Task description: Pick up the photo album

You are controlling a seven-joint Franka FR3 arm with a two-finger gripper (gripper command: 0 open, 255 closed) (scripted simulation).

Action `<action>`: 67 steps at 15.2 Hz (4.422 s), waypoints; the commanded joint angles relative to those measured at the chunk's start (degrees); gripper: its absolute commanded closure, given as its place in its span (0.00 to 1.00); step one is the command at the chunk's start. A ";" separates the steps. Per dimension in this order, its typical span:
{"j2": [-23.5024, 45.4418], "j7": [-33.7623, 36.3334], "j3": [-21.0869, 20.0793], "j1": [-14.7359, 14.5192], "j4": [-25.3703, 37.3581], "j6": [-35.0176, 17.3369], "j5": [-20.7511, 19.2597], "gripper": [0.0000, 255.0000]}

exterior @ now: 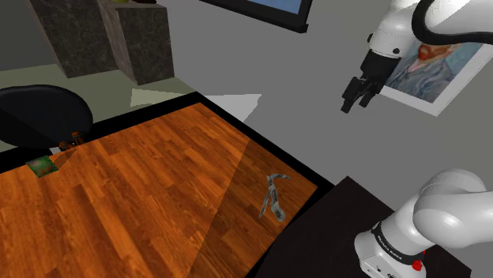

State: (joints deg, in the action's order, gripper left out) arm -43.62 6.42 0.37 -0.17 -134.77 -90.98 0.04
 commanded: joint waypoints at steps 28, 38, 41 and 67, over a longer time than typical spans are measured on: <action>39.30 -12.33 5.87 -10.62 -22.45 -59.92 32.35 0.00; 61.06 -35.27 -0.40 -10.19 -12.82 -67.78 62.92 0.00; 64.15 -38.82 -1.61 -9.33 -11.35 -68.90 66.39 0.00; 52.44 -25.18 2.79 -12.02 -16.25 -64.26 52.51 1.00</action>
State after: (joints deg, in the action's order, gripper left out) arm 9.86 -20.05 2.76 -12.05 -150.67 -155.75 53.98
